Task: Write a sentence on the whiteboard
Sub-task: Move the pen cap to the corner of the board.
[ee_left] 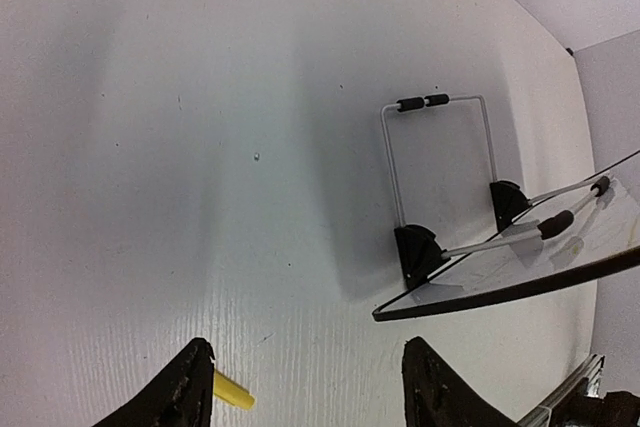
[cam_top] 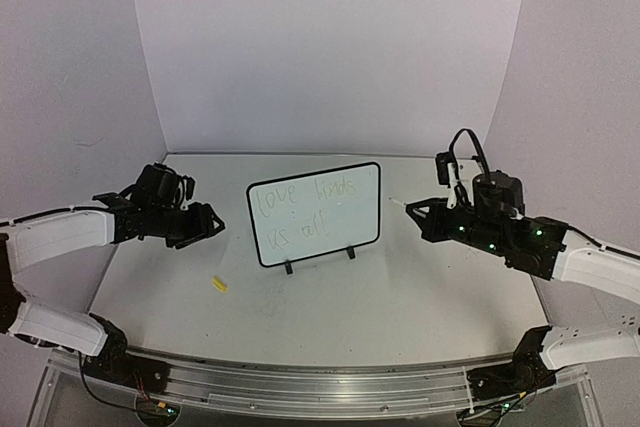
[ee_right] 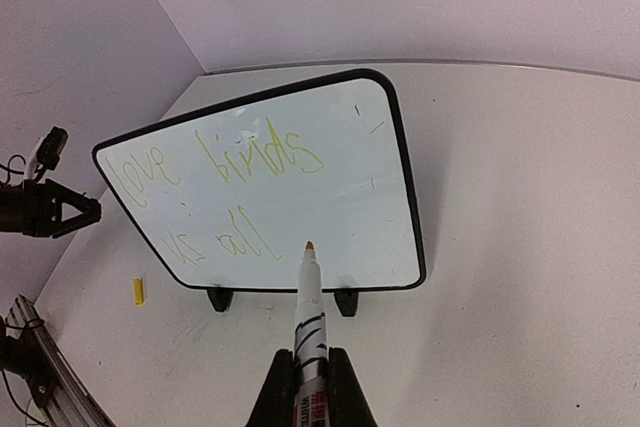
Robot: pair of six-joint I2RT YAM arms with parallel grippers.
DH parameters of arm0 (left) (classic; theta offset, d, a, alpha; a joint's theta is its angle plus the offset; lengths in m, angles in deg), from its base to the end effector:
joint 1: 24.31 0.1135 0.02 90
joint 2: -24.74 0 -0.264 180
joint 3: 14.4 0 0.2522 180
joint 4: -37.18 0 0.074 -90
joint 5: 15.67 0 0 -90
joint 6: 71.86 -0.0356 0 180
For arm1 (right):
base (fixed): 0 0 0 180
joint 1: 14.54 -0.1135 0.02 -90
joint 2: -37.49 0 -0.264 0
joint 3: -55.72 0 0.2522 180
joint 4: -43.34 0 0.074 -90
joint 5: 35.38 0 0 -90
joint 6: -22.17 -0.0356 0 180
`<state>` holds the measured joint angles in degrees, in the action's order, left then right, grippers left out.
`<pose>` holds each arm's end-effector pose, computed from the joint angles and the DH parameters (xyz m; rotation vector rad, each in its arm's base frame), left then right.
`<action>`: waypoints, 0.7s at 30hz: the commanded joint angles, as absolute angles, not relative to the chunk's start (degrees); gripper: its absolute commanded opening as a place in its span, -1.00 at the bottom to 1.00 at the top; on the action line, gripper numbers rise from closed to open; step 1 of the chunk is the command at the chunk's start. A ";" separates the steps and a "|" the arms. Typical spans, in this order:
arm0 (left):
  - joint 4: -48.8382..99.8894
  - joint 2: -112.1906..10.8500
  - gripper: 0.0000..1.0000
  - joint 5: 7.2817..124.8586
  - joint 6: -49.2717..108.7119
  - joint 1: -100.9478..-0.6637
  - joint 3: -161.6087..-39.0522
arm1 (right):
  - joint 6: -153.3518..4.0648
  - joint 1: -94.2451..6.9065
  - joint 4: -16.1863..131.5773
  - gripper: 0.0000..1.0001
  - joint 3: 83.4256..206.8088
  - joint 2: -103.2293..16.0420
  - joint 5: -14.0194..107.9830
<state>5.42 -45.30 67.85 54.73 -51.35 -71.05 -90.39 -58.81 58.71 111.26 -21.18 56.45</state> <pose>0.2229 -0.1183 0.2257 -0.1472 2.4508 -0.6521 0.1716 0.1656 0.2905 -0.3482 1.9360 0.7536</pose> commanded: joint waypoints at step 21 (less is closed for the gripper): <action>10.48 -61.48 0.14 60.30 55.00 -52.73 -68.12 | -91.29 -58.49 58.59 -1.00 114.92 -23.37 56.00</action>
<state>9.28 -60.48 61.41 56.59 -52.07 -69.12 -90.72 -58.81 58.94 112.97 -24.14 55.44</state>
